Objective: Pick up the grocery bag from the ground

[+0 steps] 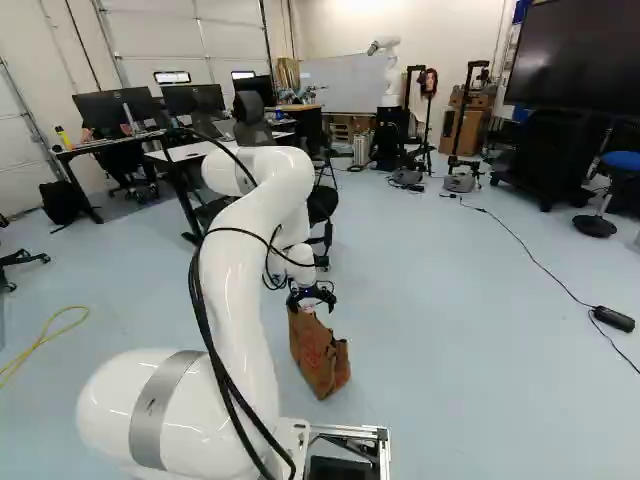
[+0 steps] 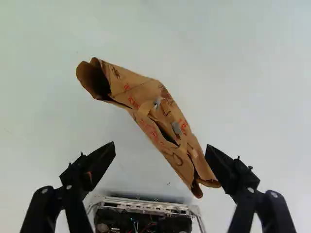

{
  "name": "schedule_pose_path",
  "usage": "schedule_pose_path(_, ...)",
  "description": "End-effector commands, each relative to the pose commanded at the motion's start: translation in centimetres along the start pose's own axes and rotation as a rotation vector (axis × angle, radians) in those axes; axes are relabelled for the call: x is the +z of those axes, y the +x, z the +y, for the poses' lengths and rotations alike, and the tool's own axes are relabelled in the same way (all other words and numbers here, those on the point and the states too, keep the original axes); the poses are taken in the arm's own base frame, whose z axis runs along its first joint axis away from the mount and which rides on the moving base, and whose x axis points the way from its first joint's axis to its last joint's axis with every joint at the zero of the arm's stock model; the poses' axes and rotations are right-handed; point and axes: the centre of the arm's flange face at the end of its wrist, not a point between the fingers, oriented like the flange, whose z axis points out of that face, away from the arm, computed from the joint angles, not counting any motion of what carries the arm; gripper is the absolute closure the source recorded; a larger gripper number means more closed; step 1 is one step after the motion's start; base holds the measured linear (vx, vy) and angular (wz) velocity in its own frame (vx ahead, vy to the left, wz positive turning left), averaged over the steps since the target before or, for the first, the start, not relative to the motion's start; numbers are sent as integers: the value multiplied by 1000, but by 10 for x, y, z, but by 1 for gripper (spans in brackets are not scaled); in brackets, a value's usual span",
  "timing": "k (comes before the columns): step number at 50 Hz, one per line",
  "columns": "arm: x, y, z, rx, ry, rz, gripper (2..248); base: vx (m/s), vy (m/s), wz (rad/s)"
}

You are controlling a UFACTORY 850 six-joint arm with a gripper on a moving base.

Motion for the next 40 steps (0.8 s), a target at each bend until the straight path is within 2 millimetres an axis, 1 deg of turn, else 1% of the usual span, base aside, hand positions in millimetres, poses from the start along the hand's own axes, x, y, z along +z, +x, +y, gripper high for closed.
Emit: schedule_pose_path(40,61,-4,-1,-559,14,-29,3,0,0,0)
